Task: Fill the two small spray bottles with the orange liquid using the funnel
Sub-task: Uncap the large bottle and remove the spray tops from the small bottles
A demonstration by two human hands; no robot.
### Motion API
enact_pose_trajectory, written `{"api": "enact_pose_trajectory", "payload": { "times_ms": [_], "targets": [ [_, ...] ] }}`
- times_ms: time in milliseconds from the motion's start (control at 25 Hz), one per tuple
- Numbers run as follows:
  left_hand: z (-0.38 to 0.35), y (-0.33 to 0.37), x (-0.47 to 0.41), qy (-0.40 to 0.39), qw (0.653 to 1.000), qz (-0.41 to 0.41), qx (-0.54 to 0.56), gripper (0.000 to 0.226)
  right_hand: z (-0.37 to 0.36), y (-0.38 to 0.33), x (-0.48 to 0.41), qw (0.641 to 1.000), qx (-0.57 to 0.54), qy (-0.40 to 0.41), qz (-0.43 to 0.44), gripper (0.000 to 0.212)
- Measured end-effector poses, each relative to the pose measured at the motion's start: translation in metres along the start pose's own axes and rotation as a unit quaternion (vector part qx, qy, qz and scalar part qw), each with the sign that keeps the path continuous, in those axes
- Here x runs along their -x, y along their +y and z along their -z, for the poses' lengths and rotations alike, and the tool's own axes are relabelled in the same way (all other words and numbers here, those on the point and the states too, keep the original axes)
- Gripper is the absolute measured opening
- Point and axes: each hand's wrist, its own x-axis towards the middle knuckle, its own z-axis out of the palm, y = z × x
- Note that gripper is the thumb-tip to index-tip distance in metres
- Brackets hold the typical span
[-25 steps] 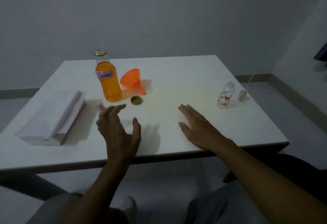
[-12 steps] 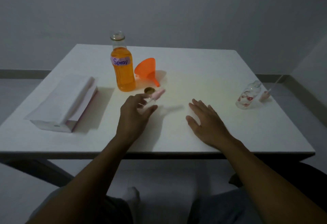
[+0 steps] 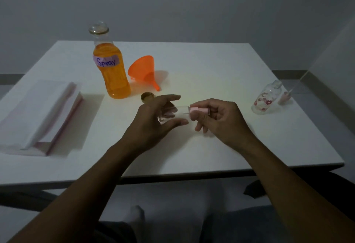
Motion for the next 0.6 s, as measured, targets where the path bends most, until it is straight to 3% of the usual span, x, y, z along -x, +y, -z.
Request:
{"api": "enact_pose_trajectory", "payload": {
  "times_ms": [200,320,440,600],
  "targets": [
    [-0.005,0.006,-0.002,-0.022,1.000,0.005,0.021,0.032,0.004,0.000,0.001,0.999,0.011,-0.001,0.046,0.020],
    [-0.001,0.006,-0.004,-0.035,0.998,-0.003,0.053,0.030,0.010,-0.003,0.002,0.998,0.002,-0.030,0.064,0.030],
    [0.003,0.004,-0.003,-0.018,1.000,-0.015,0.021,0.029,0.017,-0.006,0.003,0.994,-0.064,-0.086,0.031,0.060],
    [0.001,0.006,-0.001,-0.010,0.999,-0.040,0.000,0.036,0.007,-0.006,0.005,0.998,0.018,-0.027,-0.058,0.047]
  ]
}}
